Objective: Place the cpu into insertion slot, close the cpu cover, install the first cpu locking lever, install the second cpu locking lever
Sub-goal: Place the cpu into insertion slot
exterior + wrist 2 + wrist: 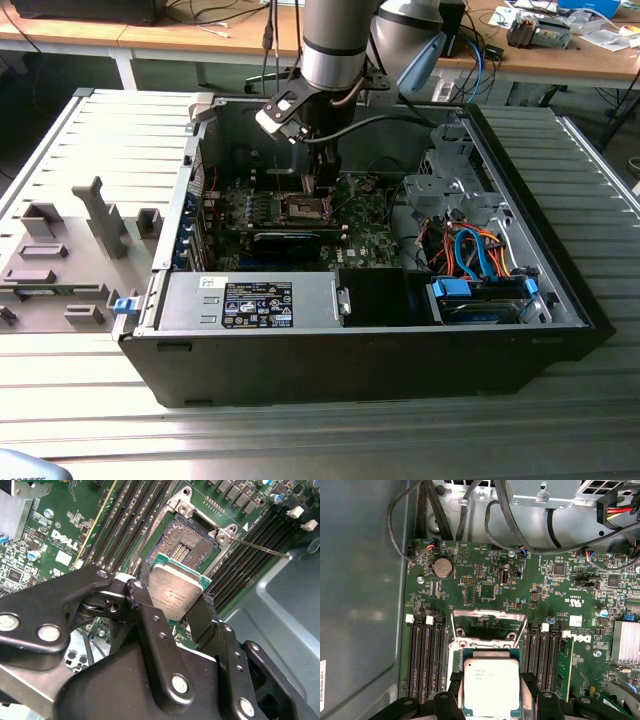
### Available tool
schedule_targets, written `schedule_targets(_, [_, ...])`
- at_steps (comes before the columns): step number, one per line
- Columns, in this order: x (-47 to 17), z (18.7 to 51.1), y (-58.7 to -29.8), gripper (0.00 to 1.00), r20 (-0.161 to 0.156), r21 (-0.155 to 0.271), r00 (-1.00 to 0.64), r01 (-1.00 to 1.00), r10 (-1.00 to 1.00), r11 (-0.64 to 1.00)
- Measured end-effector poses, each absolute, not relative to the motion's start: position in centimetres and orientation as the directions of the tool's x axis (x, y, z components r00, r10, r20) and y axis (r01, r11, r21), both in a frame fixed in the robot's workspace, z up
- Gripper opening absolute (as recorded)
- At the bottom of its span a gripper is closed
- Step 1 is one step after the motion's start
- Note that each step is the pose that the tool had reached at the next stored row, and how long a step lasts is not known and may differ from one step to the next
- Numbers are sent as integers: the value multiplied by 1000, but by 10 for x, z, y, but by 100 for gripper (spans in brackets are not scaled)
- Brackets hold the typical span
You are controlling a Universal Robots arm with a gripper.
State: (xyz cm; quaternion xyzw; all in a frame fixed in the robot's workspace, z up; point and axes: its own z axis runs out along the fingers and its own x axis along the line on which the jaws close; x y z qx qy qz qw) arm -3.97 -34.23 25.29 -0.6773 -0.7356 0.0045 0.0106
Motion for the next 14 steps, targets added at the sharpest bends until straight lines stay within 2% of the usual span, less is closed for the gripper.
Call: schedule_targets(14, [-40, 244, -342, 55, 9, -21, -82, 996, 997, 82])
